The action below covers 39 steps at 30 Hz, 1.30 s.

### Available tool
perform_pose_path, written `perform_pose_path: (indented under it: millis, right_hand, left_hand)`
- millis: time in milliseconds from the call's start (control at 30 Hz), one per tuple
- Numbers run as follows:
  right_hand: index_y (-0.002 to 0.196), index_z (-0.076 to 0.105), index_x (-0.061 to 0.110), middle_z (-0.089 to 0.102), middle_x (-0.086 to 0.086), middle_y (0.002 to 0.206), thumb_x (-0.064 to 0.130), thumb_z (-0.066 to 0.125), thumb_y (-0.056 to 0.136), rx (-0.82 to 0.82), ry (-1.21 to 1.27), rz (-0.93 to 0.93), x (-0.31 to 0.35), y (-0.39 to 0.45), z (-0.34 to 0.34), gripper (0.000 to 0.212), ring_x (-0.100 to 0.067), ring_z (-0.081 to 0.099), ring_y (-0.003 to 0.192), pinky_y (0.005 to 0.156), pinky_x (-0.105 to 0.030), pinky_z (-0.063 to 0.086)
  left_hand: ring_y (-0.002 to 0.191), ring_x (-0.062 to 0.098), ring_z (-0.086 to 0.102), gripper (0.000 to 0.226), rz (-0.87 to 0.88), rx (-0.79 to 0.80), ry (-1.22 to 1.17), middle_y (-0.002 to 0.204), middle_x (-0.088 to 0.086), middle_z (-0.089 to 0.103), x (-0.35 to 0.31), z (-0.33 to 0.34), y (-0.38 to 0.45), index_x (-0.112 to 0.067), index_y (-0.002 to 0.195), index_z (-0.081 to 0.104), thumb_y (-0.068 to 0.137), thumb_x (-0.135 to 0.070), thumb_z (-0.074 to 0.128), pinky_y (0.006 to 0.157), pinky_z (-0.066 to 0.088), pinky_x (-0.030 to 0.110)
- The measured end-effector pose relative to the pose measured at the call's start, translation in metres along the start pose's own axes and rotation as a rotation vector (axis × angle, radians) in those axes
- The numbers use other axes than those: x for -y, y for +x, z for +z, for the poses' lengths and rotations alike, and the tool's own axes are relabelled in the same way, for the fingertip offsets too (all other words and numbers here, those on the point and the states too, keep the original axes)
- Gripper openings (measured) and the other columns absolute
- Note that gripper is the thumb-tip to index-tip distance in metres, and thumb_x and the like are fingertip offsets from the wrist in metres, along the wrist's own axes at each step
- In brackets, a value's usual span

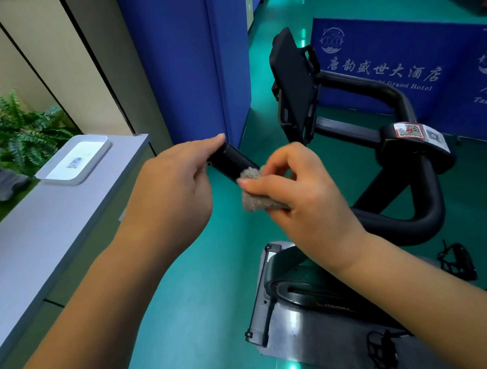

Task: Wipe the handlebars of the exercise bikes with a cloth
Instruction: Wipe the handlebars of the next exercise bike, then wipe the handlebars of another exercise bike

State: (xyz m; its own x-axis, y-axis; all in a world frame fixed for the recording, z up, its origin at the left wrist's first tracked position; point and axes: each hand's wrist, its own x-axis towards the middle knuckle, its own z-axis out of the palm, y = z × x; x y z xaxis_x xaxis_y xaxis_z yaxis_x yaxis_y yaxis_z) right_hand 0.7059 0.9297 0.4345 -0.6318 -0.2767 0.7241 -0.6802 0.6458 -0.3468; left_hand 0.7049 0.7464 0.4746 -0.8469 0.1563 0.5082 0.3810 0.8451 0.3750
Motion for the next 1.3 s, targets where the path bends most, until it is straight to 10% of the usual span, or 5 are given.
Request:
perform_pose_path:
  millis: [333,900,1300]
  right_hand:
    - [0.11,0.071,0.01,0.052,-0.006,0.095,0.008,0.073,0.079,-0.073,0.125,0.201,-0.004,0.016,-0.003,0.03,-0.011,0.05,0.087,0.081,-0.01,0.039]
    - [0.099,0.074,0.019,0.054,-0.002,0.093,0.014,0.072,0.081,0.466,0.341,0.188,-0.041,-0.002,-0.052,0.019,-0.003,0.049,0.082,0.074,-0.001,0.034]
    - [0.103,0.072,0.027,0.057,0.001,0.093,0.014,0.071,0.082,0.561,0.623,0.005,0.015,-0.041,-0.037,0.025,-0.006,0.057,0.083,0.079,-0.023,0.047]
  left_hand:
    - [0.11,0.021,0.058,0.044,-0.024,-0.028,0.078,0.12,0.001,0.065,-0.012,0.013,-0.002,-0.015,0.128,0.059,0.087,-0.03,0.055,0.094,0.038,0.024]
    - [0.129,0.021,0.036,0.061,-0.328,-0.043,0.253,0.146,0.002,0.042,-0.053,0.031,-0.035,-0.022,0.149,0.026,0.095,-0.025,0.053,0.104,0.032,0.033]
    - [0.123,0.025,0.046,0.045,-0.627,0.129,0.594,0.133,0.0,0.055,-0.074,-0.005,-0.181,-0.019,0.138,0.047,0.094,-0.029,0.05,0.1,0.039,0.038]
